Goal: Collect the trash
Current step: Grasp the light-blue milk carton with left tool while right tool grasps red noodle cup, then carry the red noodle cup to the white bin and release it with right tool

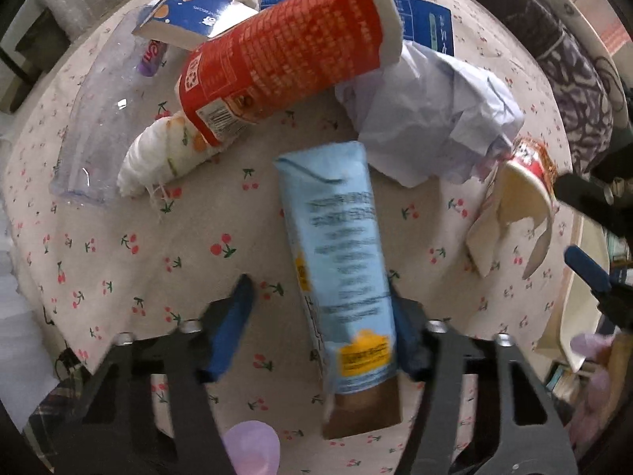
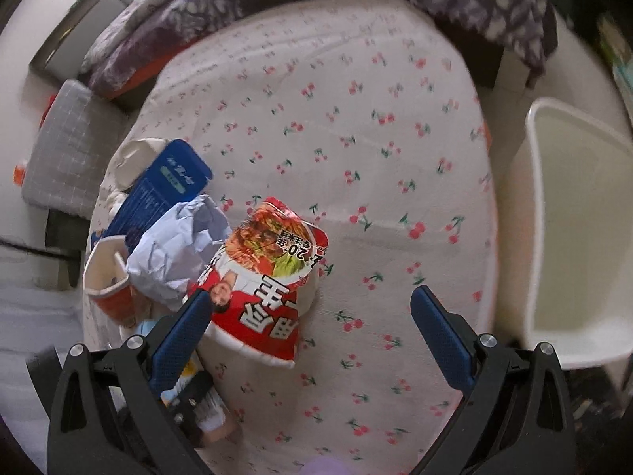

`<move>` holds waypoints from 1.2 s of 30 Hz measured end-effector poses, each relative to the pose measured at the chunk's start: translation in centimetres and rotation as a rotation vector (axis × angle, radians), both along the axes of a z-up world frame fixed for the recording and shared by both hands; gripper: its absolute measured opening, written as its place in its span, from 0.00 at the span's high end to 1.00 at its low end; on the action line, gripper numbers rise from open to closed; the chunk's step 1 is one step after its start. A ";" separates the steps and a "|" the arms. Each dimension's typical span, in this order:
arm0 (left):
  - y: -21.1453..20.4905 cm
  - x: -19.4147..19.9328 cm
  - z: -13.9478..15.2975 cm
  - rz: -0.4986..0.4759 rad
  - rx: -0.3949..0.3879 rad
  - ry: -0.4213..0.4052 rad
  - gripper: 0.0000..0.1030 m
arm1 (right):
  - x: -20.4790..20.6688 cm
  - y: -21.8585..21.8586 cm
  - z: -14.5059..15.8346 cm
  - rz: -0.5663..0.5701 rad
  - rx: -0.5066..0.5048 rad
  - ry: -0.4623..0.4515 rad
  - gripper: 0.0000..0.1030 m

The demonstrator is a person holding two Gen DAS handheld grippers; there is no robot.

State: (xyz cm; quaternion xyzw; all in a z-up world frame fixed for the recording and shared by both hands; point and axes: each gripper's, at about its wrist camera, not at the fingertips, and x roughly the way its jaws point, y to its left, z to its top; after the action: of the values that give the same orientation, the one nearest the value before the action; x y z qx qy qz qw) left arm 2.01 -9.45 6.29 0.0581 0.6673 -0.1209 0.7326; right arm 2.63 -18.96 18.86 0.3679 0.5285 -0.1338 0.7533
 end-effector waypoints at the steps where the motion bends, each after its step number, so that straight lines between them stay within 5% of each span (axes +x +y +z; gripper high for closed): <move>1: 0.3 0.1 0.5 -0.010 -0.004 -0.011 0.61 | 0.3 0.0 -0.2 -0.014 0.011 0.000 0.05; 15: 7.3 2.9 12.5 -0.115 -0.080 -0.227 0.66 | 3.2 0.3 -1.3 -0.085 0.054 -0.014 0.06; 17: 8.5 3.4 13.7 -0.106 -0.085 -0.249 0.66 | 3.2 0.3 -1.5 -0.082 0.047 -0.029 0.11; 21: 12.2 5.3 17.0 -0.072 -0.100 -0.269 0.66 | 3.6 0.6 -1.9 -0.040 0.053 -0.045 0.39; 23: 13.8 5.8 17.8 -0.055 -0.103 -0.272 0.65 | 3.4 0.8 -2.0 -0.028 0.064 -0.059 0.41; 29: 18.5 7.4 21.3 0.006 -0.121 -0.311 0.65 | 2.8 2.2 0.1 0.035 -0.029 -0.124 0.45; 36: 24.4 9.5 27.7 0.029 -0.138 -0.458 0.69 | 2.0 4.6 4.9 0.142 -0.194 -0.299 0.45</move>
State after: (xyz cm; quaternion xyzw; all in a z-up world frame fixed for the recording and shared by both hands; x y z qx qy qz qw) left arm 11.49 14.96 33.99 0.0243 0.4747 -0.1395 0.8687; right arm 4.63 -14.35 23.73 0.2711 0.4200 -0.0745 0.8629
